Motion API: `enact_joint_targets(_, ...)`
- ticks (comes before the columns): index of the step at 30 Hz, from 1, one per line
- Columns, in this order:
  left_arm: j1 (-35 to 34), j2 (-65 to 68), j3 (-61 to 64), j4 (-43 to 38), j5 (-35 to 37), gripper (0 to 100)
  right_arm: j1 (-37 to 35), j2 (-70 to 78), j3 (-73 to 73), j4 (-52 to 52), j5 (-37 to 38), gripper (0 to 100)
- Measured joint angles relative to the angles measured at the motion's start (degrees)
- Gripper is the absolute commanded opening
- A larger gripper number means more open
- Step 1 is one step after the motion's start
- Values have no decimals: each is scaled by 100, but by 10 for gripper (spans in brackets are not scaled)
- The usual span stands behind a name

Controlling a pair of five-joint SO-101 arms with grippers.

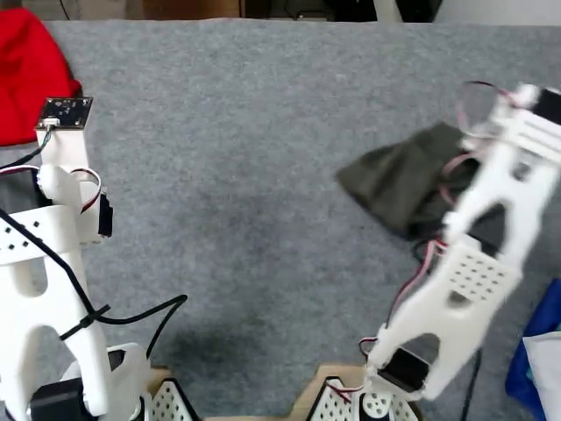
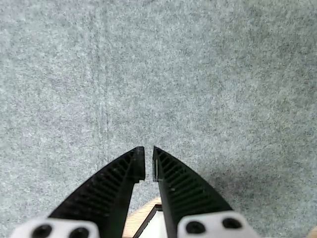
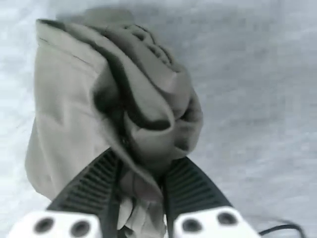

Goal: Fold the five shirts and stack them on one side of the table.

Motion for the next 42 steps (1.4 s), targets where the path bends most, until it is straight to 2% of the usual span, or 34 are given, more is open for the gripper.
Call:
enact_joint_targets(10, 0, 0, 0, 0, 0, 50, 2101, 0, 0, 0, 1495, 5)
enact_joint_targets(17, 0, 0, 0, 0, 0, 50, 3033, -141, 0, 0, 2303, 5)
enact_joint_targets(30, 0, 0, 0, 0, 0, 50, 4211, -1371, 0, 0, 3385, 5)
enact_joint_targets(35, 0, 0, 0, 0, 0, 50, 4545, -1363, 0, 9, 3525, 5)
enact_joint_targets(42, 0, 0, 0, 0, 0, 50, 4580, -1363, -132, 9, 3534, 5)
